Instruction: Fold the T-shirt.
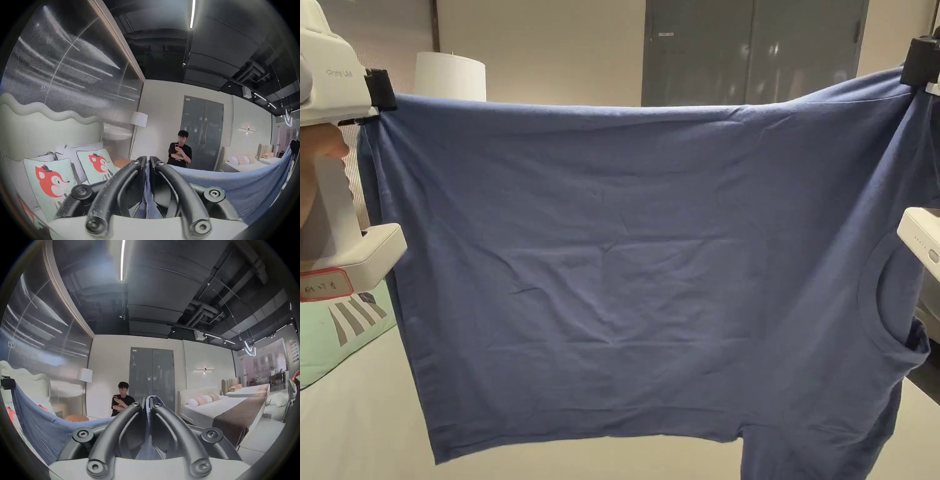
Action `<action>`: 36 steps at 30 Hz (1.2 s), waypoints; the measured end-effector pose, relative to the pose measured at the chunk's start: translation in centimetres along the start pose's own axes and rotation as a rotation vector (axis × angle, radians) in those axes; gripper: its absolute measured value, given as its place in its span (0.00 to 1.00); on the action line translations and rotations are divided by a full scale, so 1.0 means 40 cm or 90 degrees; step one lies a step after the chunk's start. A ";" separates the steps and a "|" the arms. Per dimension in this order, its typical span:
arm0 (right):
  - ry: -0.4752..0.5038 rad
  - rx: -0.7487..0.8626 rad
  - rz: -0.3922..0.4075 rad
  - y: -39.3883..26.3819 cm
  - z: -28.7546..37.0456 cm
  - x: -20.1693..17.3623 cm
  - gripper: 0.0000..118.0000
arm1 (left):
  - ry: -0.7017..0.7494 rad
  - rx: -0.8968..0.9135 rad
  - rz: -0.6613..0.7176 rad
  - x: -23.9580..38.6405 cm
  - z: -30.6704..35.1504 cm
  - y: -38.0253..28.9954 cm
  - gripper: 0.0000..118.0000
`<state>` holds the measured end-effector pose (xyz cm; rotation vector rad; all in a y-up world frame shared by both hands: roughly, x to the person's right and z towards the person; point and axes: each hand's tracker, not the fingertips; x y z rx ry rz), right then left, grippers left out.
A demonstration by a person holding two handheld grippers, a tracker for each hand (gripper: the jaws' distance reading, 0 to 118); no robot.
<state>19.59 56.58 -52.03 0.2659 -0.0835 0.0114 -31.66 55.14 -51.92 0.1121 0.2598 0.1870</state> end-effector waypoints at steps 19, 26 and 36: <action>0.020 -0.135 0.005 -0.225 0.116 0.058 0.05 | 0.011 -0.100 -0.017 -0.041 0.110 -0.196 0.02; 0.028 -0.185 0.008 -0.276 0.320 0.087 0.05 | 0.005 -0.157 -0.031 -0.083 0.267 -0.259 0.02; 0.063 -0.264 0.003 -0.380 0.642 0.143 0.05 | -0.006 -0.253 -0.063 -0.180 0.567 -0.396 0.02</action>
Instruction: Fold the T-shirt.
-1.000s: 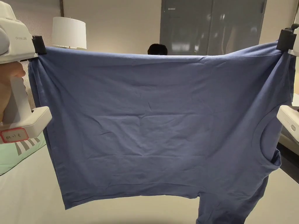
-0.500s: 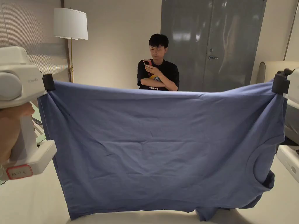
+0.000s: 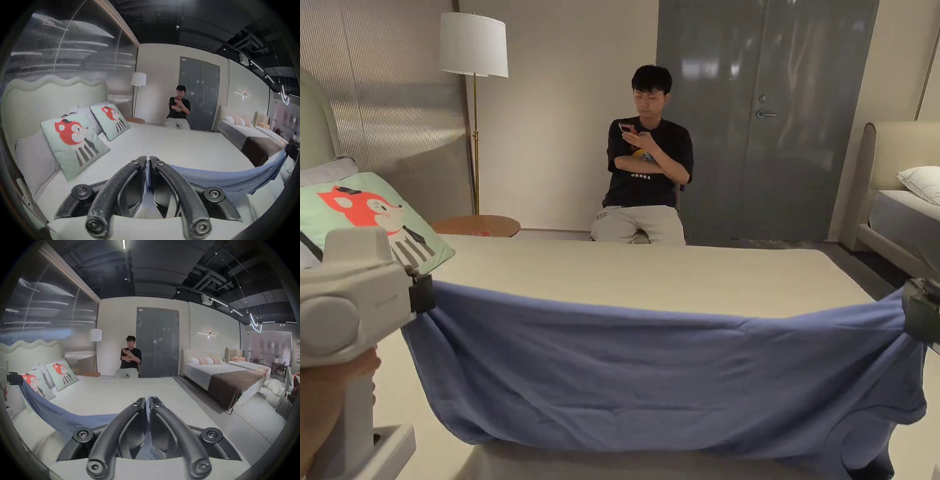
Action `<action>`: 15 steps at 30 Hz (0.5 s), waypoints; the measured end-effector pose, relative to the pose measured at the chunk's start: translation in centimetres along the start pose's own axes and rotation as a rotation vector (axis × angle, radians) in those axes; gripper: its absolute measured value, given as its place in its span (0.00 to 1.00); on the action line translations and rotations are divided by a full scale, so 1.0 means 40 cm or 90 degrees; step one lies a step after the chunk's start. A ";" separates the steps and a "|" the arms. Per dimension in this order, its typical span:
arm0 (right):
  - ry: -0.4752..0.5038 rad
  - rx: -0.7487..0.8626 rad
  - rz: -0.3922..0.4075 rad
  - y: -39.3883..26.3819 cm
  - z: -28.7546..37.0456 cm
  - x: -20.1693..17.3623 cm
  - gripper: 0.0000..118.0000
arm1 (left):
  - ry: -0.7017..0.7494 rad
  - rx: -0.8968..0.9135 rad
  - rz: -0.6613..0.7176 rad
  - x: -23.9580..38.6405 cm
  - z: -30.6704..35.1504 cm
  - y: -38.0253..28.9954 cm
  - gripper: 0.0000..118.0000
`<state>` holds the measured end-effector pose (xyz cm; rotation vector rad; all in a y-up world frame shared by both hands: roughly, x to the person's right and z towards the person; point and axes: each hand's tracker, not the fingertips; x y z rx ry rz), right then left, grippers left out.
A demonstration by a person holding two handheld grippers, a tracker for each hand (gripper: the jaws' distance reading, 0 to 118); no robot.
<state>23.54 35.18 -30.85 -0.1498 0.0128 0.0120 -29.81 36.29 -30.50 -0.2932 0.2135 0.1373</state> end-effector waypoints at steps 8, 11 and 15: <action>0.033 -0.107 0.004 -0.207 0.232 -0.001 0.05 | -0.004 -0.106 -0.019 -0.078 0.130 -0.242 0.02; 0.037 -0.150 -0.002 -0.297 0.285 0.003 0.05 | 0.003 -0.151 -0.014 -0.104 0.179 -0.327 0.02; 0.033 -0.224 -0.010 -0.406 0.327 0.002 0.05 | 0.008 -0.222 -0.006 -0.123 0.219 -0.435 0.02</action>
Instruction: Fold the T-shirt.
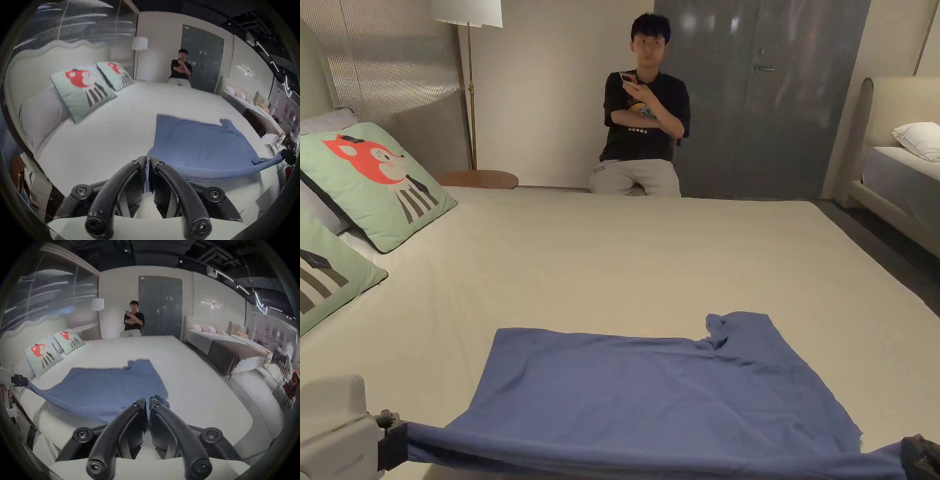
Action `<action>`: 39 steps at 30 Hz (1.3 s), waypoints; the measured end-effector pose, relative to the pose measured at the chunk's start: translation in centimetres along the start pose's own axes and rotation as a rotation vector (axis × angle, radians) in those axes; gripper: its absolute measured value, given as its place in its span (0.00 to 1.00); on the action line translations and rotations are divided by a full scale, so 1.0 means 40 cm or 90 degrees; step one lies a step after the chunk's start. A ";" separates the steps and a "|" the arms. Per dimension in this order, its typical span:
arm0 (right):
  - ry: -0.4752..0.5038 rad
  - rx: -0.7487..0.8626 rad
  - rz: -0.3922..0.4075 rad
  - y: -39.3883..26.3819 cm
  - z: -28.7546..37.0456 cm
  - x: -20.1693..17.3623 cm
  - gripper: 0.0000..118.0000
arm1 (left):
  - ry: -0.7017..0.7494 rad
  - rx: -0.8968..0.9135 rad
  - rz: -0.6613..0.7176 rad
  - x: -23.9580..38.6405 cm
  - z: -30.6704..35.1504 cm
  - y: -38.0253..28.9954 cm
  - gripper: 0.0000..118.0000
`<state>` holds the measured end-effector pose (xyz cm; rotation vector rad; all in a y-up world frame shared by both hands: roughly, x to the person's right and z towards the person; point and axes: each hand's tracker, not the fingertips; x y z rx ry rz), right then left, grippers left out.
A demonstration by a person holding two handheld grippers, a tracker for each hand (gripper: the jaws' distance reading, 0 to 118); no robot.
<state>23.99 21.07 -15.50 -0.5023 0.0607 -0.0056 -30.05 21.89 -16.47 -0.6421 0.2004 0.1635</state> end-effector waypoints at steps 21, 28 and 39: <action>-0.025 -0.215 -0.009 -0.279 -0.097 0.036 0.05 | 0.018 -0.191 -0.014 -0.073 -0.127 -0.250 0.02; -0.030 -0.209 -0.011 -0.294 -0.099 0.034 0.16 | 0.023 -0.184 -0.027 -0.070 -0.133 -0.256 0.32; -0.046 0.031 0.004 -0.158 0.009 -0.018 0.85 | 0.047 0.048 -0.021 -0.030 0.033 -0.152 0.88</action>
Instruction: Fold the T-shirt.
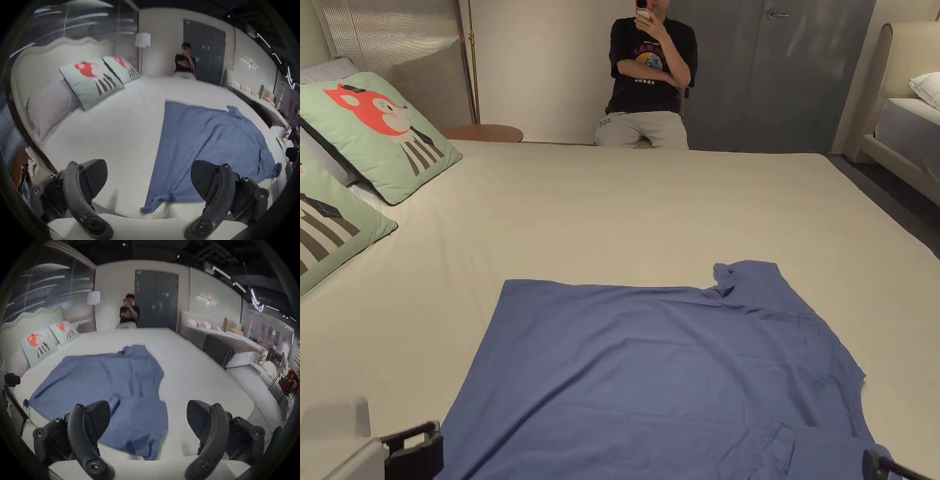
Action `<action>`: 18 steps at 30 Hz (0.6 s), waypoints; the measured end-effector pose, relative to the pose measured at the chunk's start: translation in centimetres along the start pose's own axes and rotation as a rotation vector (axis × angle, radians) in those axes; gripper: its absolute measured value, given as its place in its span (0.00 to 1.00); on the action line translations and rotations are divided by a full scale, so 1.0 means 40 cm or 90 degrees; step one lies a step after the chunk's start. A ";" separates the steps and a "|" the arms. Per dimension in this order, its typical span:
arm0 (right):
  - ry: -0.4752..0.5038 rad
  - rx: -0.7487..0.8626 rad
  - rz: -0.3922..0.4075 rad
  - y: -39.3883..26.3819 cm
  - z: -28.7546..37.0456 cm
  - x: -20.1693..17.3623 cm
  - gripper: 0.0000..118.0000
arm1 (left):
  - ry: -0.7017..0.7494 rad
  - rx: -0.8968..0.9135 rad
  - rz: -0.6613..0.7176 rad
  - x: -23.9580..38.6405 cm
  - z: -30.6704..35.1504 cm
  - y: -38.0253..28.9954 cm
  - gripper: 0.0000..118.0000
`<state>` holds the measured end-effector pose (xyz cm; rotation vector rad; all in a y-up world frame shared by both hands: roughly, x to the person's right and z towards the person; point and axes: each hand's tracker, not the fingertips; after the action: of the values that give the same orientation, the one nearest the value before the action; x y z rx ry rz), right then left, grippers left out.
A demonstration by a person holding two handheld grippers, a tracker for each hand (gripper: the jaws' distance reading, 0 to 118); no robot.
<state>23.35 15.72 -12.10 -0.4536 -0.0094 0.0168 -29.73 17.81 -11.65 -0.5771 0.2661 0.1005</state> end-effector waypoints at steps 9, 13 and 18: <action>0.015 0.086 -0.010 0.085 0.034 -0.069 0.03 | -0.036 0.091 0.022 0.009 0.040 0.053 0.01; 0.034 0.071 -0.011 0.077 0.027 -0.076 0.01 | -0.063 0.059 0.038 0.001 0.034 0.043 0.00; 0.031 0.044 -0.002 0.046 0.015 -0.077 0.01 | -0.068 -0.015 0.050 -0.030 -0.007 -0.003 0.10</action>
<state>20.24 17.58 -12.38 -0.3840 0.0378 0.0032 -30.92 17.52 -11.49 -0.5823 0.1842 0.2099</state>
